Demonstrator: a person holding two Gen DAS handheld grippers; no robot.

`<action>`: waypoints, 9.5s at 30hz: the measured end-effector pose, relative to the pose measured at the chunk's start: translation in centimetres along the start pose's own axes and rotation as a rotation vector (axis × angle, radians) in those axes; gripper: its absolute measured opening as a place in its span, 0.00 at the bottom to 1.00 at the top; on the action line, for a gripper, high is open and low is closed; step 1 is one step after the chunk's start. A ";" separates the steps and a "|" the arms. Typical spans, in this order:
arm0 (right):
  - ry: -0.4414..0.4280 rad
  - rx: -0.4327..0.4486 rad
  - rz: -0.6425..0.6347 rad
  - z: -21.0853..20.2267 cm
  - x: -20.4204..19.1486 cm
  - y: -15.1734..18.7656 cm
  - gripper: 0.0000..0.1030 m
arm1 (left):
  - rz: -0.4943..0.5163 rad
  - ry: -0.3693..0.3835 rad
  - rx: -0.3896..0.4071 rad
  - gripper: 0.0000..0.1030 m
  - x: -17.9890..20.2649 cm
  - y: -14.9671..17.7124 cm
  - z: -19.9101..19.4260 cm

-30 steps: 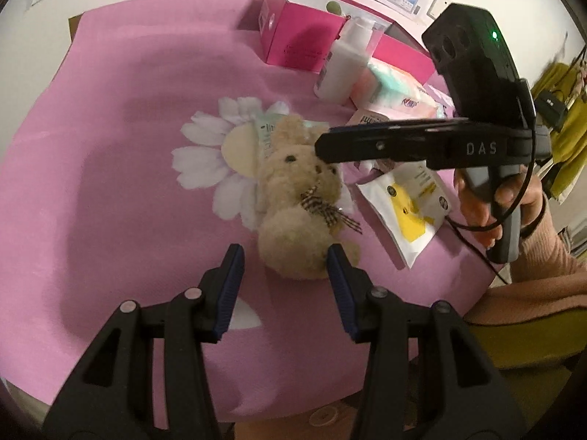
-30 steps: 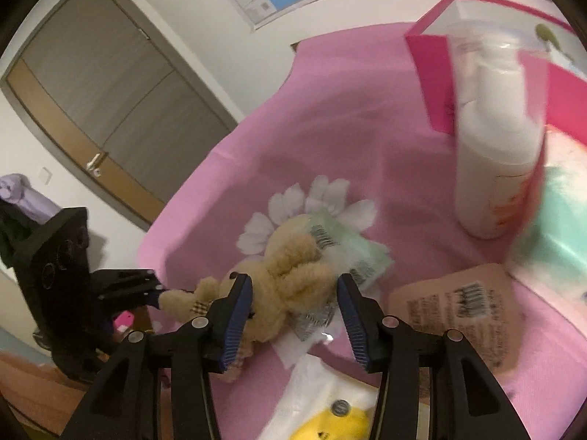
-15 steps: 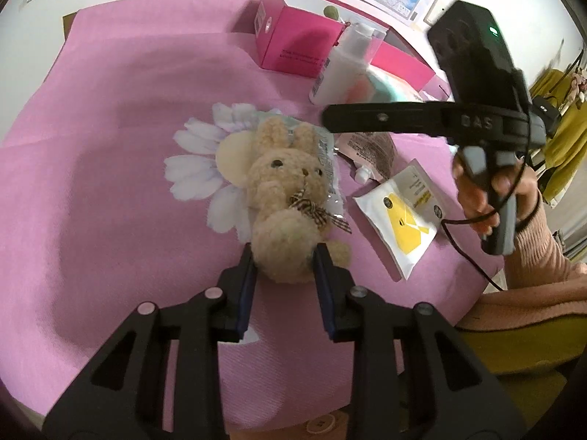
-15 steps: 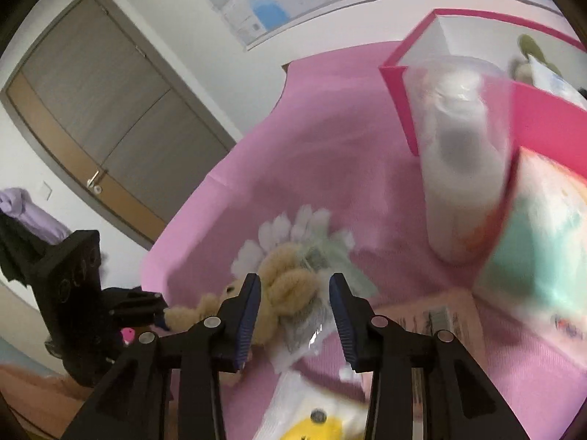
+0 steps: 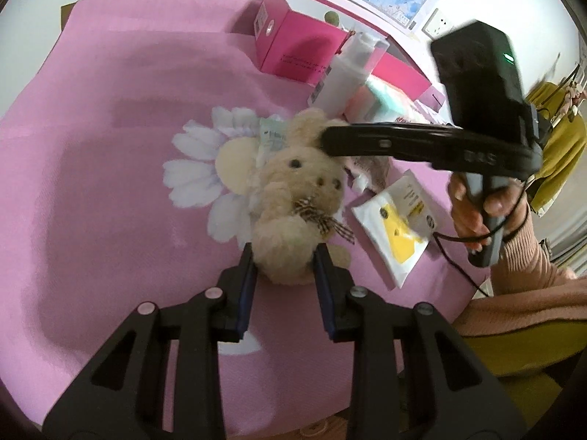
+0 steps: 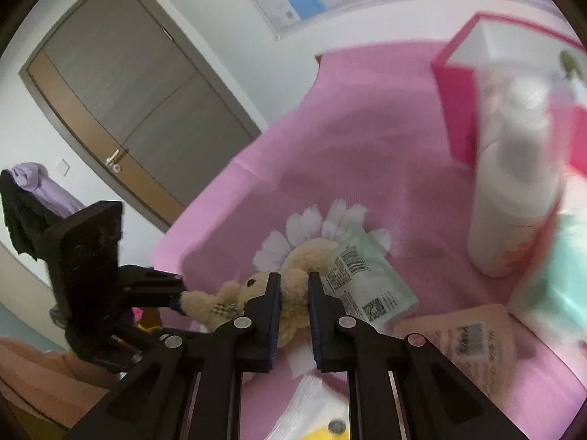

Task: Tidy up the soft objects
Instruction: 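Lift the teddy bunny into the pink box and open the right gripper, then grasp the green-and-white wrapped packet with the right gripper and lift it, then carry the wrapped packet into the pink box and release it, then move the right gripper to the peach pouch and close on it, then lift the peach pouch with the right gripper and release it into the pink box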

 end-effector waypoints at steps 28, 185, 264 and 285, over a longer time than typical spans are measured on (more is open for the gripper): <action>0.218 0.347 0.231 -11.9 14.0 -12.2 0.13 | 0.273 -0.169 0.034 0.26 4.7 -26.1 7.5; 0.283 -0.049 0.082 -2.4 10.2 2.2 0.44 | 0.167 -0.130 -0.124 0.54 6.0 -4.8 9.3; 0.197 0.040 0.220 -7.4 12.3 4.5 0.33 | 0.192 -0.045 -0.125 0.37 7.8 -6.8 10.2; 0.257 0.159 0.147 -10.4 10.3 4.3 0.11 | 0.193 0.020 -0.071 0.45 10.0 -7.8 10.0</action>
Point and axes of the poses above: each gripper's, at about its wrist camera, not at the fingertips, and z roughly the way its jaws point, x to its right, y to its underside, the point moved 8 cm from there along z, roughly the way its jaws point, and after that the axes turned 11 degrees about y, right-handed, at the moved point
